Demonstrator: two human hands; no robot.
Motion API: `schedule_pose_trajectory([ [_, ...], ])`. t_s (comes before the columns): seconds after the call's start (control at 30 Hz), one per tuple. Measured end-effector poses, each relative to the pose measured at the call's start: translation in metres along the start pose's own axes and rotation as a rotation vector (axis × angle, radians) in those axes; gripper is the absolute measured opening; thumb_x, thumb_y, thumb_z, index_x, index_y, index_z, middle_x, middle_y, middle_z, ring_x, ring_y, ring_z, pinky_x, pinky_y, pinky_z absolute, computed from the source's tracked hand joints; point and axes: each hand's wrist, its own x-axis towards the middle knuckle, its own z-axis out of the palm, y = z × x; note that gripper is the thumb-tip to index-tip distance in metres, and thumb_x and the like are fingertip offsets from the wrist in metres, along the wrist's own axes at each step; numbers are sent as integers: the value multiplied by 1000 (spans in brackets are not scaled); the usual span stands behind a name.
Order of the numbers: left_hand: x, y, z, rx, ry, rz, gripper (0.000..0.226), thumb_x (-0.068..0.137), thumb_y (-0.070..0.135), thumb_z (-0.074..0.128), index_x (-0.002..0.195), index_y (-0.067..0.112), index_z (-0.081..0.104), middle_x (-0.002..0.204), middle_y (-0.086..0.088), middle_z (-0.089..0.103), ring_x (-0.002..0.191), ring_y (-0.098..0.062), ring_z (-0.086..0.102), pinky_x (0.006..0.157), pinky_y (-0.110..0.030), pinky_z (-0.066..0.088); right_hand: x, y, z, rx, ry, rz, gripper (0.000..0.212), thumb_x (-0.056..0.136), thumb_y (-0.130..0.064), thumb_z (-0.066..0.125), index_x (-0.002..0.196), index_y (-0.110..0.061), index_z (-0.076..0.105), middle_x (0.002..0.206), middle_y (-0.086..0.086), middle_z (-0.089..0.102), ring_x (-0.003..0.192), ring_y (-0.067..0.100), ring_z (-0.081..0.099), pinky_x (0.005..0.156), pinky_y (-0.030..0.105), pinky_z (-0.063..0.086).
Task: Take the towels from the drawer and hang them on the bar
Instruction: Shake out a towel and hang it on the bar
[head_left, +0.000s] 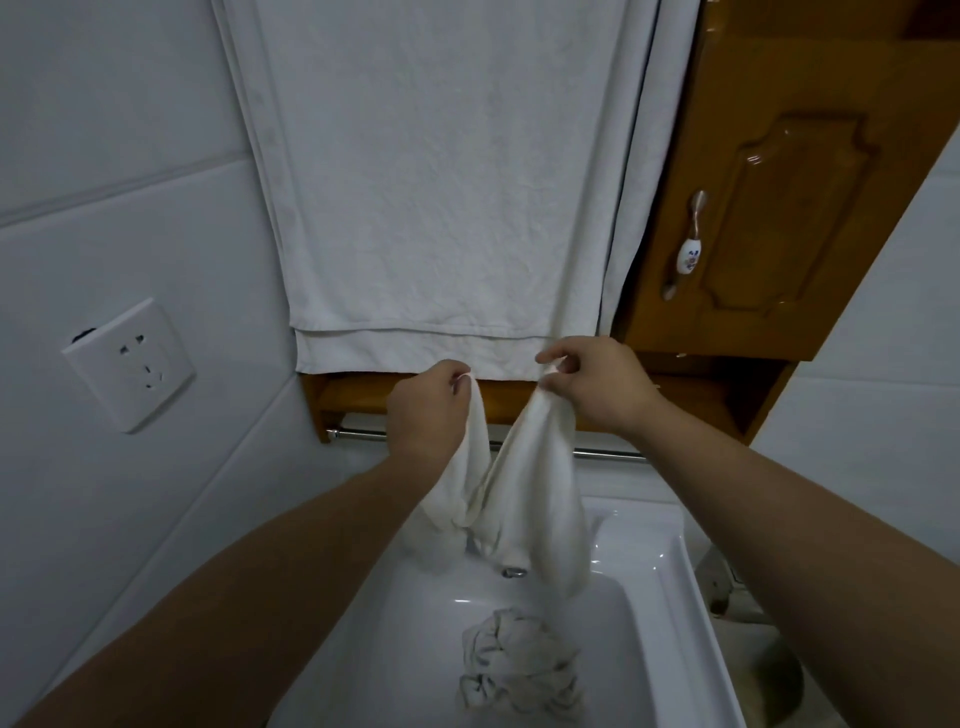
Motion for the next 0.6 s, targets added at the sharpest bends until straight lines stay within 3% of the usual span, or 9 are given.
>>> schedule_pose_trajectory([
  [0.13,-9,19,6,-31,-18,160,21,96,29,58,109,22,72,89,2,75,83,-16,67,72,-26,49,-2,-10,16,162,-68,7,29,85,-22,77,113,-21,73,80,-4,65,74,8,62,65,19,45],
  [0.23,-13,28,5,-27,-30,203,20,96,28,59,108,21,73,87,1,75,81,-17,67,71,-27,47,-2,-12,23,247,-84,26,30,83,-21,79,112,-18,75,66,-12,63,63,5,60,66,25,46],
  [0.37,-15,25,-1,-51,-7,204,17,94,30,61,102,21,73,84,4,74,78,-15,66,69,-28,49,-4,-11,20,232,-47,55,24,85,-20,78,108,-15,75,74,-11,61,78,8,60,74,23,45],
  [0.6,-25,34,-10,-83,-29,193,17,95,35,61,102,23,72,85,7,72,79,-10,64,68,-24,47,-9,-12,22,138,-44,12,17,91,-22,71,104,-14,77,81,-5,68,73,8,59,69,25,44],
])
